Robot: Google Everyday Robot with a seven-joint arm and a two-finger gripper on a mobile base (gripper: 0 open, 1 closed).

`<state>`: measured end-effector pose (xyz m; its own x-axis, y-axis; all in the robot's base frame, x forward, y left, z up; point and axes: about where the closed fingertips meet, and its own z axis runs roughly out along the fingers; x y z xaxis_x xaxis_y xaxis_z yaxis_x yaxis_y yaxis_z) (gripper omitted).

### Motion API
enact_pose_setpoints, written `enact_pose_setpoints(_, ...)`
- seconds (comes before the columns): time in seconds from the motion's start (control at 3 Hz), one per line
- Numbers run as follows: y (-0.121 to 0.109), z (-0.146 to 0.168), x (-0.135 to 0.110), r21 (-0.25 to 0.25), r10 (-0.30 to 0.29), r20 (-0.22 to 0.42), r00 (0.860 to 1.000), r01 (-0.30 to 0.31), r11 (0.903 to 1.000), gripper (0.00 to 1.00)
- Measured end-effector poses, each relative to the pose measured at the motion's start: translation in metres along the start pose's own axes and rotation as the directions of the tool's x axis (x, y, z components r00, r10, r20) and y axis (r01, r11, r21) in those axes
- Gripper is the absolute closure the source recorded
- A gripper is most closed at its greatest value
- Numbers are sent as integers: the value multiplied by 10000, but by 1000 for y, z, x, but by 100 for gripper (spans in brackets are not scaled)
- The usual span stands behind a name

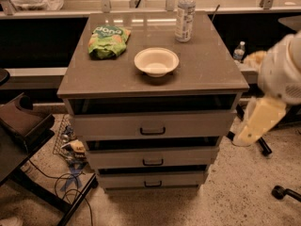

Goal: Open middle drawer

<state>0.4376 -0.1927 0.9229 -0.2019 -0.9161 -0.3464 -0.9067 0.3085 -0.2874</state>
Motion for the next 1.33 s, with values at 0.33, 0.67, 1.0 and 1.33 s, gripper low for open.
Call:
enact_pose_setpoints(0.33,44,63,12,-735,380,1347,9902,-283,9969,0)
enact_pose_setpoints(0.67,83,140,18,-1325,769,2934,9529,-391,9904,0)
enact_pose_setpoints(1.0,64,211,9,-363,483,4761,8781,-352,9987,0)
enact_pose_setpoints(1.33,17,243,6,994,187,5207,8535,-824,9916,0)
